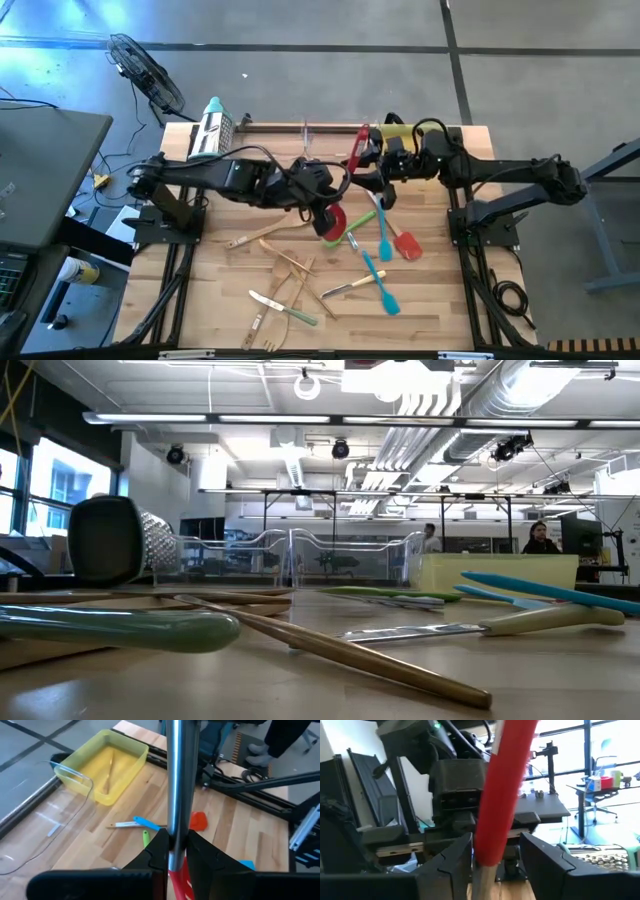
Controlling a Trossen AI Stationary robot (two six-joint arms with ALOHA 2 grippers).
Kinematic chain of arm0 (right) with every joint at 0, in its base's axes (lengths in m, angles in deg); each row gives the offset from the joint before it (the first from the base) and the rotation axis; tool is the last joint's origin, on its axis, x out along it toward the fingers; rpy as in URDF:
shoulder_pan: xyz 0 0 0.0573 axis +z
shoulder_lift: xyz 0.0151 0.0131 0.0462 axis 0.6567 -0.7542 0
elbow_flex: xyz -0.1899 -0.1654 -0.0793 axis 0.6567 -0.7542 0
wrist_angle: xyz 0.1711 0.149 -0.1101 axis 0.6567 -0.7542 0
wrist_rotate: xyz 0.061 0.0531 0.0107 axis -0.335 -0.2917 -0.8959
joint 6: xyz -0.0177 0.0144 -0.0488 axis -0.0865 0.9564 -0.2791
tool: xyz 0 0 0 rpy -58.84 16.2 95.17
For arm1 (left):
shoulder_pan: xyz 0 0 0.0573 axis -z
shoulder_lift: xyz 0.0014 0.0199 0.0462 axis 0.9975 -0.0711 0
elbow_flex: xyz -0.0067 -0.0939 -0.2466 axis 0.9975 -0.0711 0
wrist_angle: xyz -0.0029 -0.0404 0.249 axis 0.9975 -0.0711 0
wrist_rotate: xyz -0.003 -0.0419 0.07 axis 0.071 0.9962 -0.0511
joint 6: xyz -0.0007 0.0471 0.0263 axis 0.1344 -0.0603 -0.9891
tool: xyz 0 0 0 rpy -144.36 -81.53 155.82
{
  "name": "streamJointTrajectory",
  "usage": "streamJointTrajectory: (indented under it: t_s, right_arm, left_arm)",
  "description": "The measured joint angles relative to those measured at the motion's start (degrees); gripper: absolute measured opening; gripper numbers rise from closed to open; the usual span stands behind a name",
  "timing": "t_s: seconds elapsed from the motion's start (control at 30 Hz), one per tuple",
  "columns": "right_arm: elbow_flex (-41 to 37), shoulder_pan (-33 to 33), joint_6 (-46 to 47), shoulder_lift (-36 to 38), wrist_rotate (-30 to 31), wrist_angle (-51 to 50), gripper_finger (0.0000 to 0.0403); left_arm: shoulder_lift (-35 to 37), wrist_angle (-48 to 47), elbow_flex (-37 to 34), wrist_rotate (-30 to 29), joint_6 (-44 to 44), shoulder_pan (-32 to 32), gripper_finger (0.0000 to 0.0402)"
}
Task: Pick & Place Kitchen Items
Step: Put the red serving spoon into the right transparent bin
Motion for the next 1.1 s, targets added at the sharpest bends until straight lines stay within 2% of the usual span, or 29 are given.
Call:
streamJointTrajectory:
  t_s: [0.1, 0.2, 0.23, 0.43, 0.77, 0.9, 1.0, 1.1]
  right_arm:
    - [0.0, -1.0, 0.0, 0.0, -2.0, 0.0, 0.0113]
    - [0.0, -2.1, -0.7, 0.0, -5.1, -0.1, 0.0051]
    - [0.0, -2.4, -1.6, 0.0, -6.0, -0.1, 0.0044]
    - [0.0, -4.6, -2.1, 0.0, -9.2, -0.4, 0.0045]
    - [0.0, -9.8, -3.5, 0.0, -12.1, -5.4, 0.0045]
    - [0.0, -13.7, -6.2, 0.0, -11.4, -8.4, 0.0045]
    - [0.0, -17.9, -7.5, 0.0, -12.2, -10.3, 0.0045]
    - [0.0, -23.3, -6.2, 0.0, -19.2, -10.4, 0.0045]
  left_arm:
    - [0.0, 0.0, 0.0, -0.4, 0.0, 0.0, 0.0035]
    - [0.0, -0.3, 0.0, -0.5, -0.6, -0.4, 0.0035]
    - [0.0, -0.2, 0.0, -0.1, -0.8, -0.7, 0.0035]
    - [0.0, -0.4, 0.0, -0.1, -0.7, -1.5, 0.0044]
    - [0.1, -3.4, 0.0, -9.3, -0.9, -1.4, 0.0196]
    - [0.1, -8.0, 0.0, -9.4, -0.2, -1.4, 0.0229]
    - [0.1, -11.9, 0.0, -7.8, 1.8, -1.4, 0.0236]
    - [0.1, -15.6, 0.0, -5.2, 4.6, -1.4, 0.0238]
